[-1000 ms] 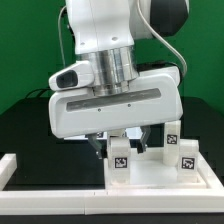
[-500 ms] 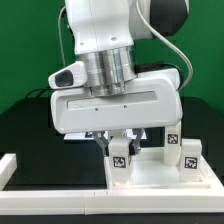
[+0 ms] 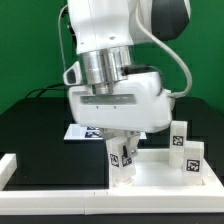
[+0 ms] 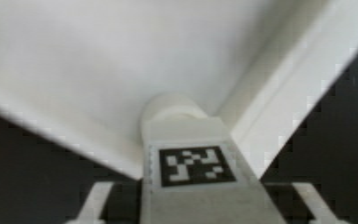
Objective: Assemble square table
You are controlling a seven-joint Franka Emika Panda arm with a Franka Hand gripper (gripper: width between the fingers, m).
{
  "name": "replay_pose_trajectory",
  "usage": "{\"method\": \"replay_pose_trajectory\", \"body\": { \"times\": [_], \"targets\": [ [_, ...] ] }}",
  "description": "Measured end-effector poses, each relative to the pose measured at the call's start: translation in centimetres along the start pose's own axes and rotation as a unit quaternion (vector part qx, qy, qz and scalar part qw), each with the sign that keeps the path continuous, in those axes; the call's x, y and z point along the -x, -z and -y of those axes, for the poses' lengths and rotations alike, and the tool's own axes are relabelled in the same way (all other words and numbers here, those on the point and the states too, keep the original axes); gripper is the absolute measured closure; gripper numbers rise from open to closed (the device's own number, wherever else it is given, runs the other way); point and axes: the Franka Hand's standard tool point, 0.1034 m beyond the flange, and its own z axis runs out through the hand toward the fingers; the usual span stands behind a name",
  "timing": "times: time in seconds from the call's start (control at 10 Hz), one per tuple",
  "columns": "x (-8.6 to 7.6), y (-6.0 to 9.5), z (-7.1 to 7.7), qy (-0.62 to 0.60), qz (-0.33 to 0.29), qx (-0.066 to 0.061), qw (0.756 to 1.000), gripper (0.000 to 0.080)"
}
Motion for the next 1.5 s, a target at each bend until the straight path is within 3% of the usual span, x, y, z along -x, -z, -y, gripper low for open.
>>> {"method": "replay_pose_trajectory", "body": {
  "times": [0.2,0.4,0.6,0.7,0.8,0.9,1.0,1.2,1.4,1.5],
  "targets": [
    [-0.1,0.0,0.0,-0.085,0.015,-0.012,0.996,0.0508],
    [0.0,-0.1,0.1,-0.133,0.018,-0.014,0.991,0.0508],
    [0.1,-0.1,0.1,-0.083,0.016,-0.013,0.996,0.0263],
    [0.2,-0.1,0.2,0.009,0.012,-0.01,1.0,0.0263],
    [0.2,0.2,0.6,0.165,0.005,0.001,0.986,0.0174],
    [0.3,0.1,0.7,0.254,0.011,0.006,0.967,0.0157],
    [0.2,0.1,0.7,0.266,0.011,0.005,0.964,0.0157],
    [0.2,0.1,0.7,0.367,0.01,0.007,0.93,0.0151],
    [0.8,0.2,1.3,0.523,0.001,0.027,0.852,0.015],
    [0.8,0.2,1.5,0.566,0.0,0.03,0.824,0.015]
  ]
}}
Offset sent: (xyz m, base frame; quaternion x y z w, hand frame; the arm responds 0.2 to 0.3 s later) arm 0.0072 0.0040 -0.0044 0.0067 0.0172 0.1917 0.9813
